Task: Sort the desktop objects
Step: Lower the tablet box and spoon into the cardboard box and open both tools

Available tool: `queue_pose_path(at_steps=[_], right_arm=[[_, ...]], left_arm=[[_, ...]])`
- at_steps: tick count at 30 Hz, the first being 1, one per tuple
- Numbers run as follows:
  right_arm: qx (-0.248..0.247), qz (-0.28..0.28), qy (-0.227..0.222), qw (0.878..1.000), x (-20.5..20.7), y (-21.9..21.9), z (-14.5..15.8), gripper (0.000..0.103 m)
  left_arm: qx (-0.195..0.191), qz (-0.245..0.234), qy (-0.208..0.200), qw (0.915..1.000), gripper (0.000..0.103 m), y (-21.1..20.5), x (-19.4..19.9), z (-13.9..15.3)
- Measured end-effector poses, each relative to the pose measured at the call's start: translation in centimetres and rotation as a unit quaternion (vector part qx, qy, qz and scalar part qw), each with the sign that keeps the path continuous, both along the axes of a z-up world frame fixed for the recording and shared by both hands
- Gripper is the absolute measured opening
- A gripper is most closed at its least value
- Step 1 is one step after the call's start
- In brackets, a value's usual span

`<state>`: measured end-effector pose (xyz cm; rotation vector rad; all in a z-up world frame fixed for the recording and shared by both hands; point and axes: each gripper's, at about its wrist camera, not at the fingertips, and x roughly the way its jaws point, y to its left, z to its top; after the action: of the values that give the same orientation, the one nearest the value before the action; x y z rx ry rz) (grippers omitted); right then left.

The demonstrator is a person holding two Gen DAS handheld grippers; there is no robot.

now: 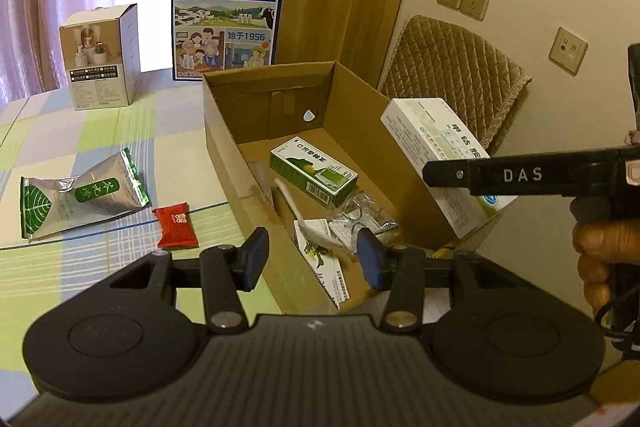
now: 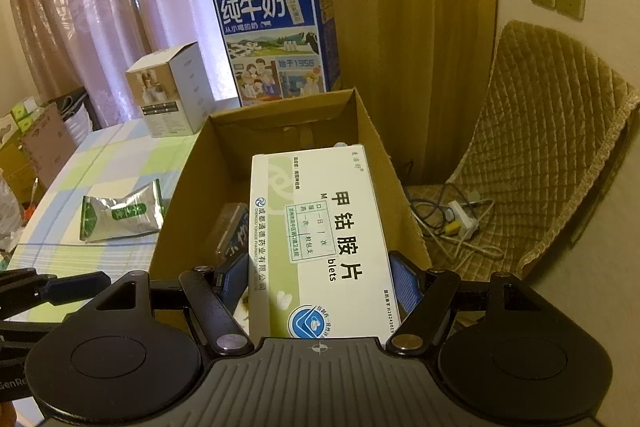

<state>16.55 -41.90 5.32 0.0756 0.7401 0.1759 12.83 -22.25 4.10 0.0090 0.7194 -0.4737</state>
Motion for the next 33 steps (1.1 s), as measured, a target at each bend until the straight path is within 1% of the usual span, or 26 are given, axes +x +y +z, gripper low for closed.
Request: queue_pose_path(at_steps=[10, 12, 13, 16, 21, 23, 25, 29, 31, 33], right_arm=[[0.002, 0.007, -0.005, 1.000, 0.8, 1.1, 0.0, 0.070], [0.007, 0.007, -0.001, 1.000, 0.9, 1.2, 0.0, 0.075], [0.009, 0.009, -0.002, 1.000, 0.8, 1.2, 0.0, 0.076], [0.005, 0.009, 0.001, 1.000, 0.7, 1.3, -0.2, 0.078], [0.003, 0.009, 0.008, 1.000, 0.2, 1.4, -0.3, 0.081], [0.003, 0.009, 0.010, 1.000, -0.2, 1.6, -0.2, 0.082], [0.003, 0.009, 0.010, 1.000, -0.7, 1.7, -0.1, 0.083], [0.002, 0.013, 0.009, 1.000, -1.9, 2.3, 0.2, 0.086], [0.002, 0.015, 0.007, 1.000, -2.4, 2.8, 0.5, 0.088], [0.002, 0.016, 0.005, 1.000, -3.0, 3.2, 0.8, 0.090]], left_arm=[[-0.006, 0.008, 0.002, 1.0000, 0.046, 0.8, -0.3, -0.1], [-0.006, 0.009, 0.002, 0.9999, 0.047, 0.9, -0.2, -0.1], [-0.006, 0.010, 0.001, 0.9999, 0.048, 1.0, -0.3, -0.1], [-0.008, 0.012, 0.001, 0.9999, 0.051, 1.3, -0.3, -0.1], [-0.010, 0.016, 0.004, 0.9998, 0.053, 1.8, -0.3, -0.2], [-0.011, 0.015, 0.004, 0.9998, 0.057, 2.0, -0.6, -0.2], [-0.015, 0.014, 0.002, 0.9998, 0.067, 2.3, -0.9, -0.1], [-0.022, 0.022, 0.001, 0.9995, 0.070, 3.1, -1.6, 0.2], [-0.023, 0.027, -0.001, 0.9994, 0.079, 3.7, -2.1, 0.4], [-0.024, 0.034, -0.005, 0.9991, 0.084, 4.2, -2.5, 0.7]])
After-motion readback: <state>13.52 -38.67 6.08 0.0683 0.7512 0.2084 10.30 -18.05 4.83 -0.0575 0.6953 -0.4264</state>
